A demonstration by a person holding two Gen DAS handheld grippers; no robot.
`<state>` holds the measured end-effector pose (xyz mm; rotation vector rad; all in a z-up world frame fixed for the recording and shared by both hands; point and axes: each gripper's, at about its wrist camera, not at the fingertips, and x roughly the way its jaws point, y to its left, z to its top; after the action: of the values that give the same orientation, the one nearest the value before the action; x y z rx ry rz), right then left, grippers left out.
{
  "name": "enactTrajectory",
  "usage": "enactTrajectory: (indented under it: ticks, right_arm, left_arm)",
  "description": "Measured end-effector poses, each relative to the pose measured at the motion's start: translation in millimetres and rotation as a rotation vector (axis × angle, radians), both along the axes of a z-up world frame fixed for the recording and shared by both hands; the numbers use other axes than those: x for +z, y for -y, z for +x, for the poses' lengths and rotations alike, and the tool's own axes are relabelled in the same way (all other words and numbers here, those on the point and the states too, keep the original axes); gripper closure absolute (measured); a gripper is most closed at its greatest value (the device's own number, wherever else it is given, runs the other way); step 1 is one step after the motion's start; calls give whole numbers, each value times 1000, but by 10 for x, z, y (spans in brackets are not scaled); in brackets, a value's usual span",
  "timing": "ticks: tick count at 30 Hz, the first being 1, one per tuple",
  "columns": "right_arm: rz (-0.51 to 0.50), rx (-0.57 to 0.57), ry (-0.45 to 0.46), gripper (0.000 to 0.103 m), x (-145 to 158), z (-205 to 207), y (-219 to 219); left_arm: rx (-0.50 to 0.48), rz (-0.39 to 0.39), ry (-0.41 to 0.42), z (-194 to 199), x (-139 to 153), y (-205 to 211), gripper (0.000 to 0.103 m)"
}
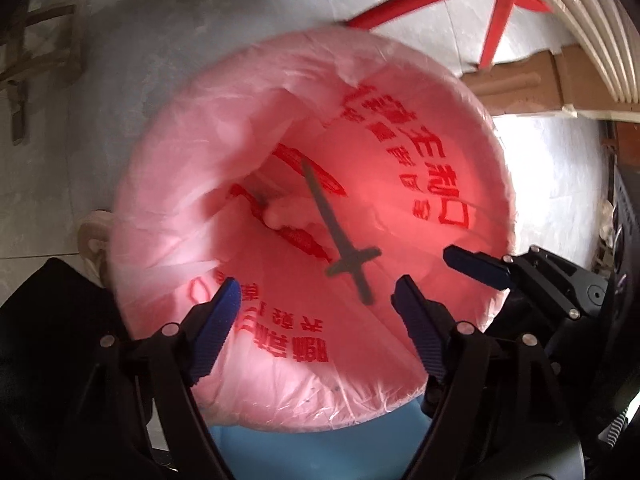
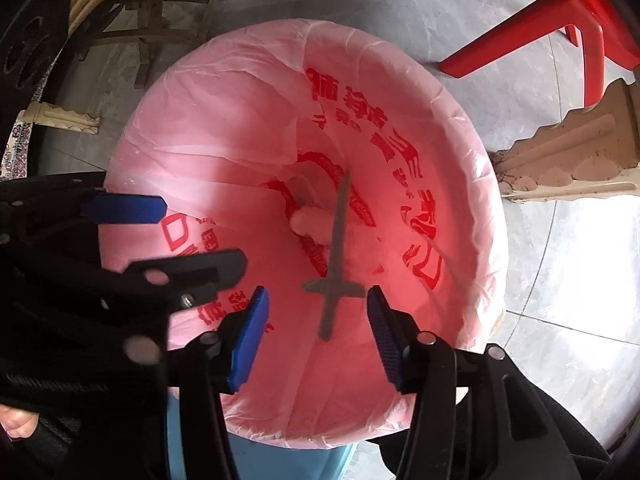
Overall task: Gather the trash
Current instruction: 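Open the left tool to drop the bag while the right tool drops the sword, then raise both tools back toward the table items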
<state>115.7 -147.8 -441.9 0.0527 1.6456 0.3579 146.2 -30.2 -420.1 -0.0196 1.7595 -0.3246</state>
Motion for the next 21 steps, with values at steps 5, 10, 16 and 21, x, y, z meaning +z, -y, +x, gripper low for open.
enactTrajectory:
  ticks: [5, 10, 16, 21]
  right_arm:
    - [-6, -2, 6, 52, 68, -20, 18]
    - [-13, 2, 40, 52, 176, -54, 11]
    - [-18, -30, 97, 52, 515, -193, 116]
    - [17, -51, 212, 52, 1080, -344, 157]
  left_arm:
    - [25, 16, 38, 40, 116, -108, 25]
    - [2, 47, 69, -100, 236, -180, 25]
    - [-23, 156, 194, -284, 565, -243, 25]
    - [-58, 201, 327, -458, 1163, -338, 25]
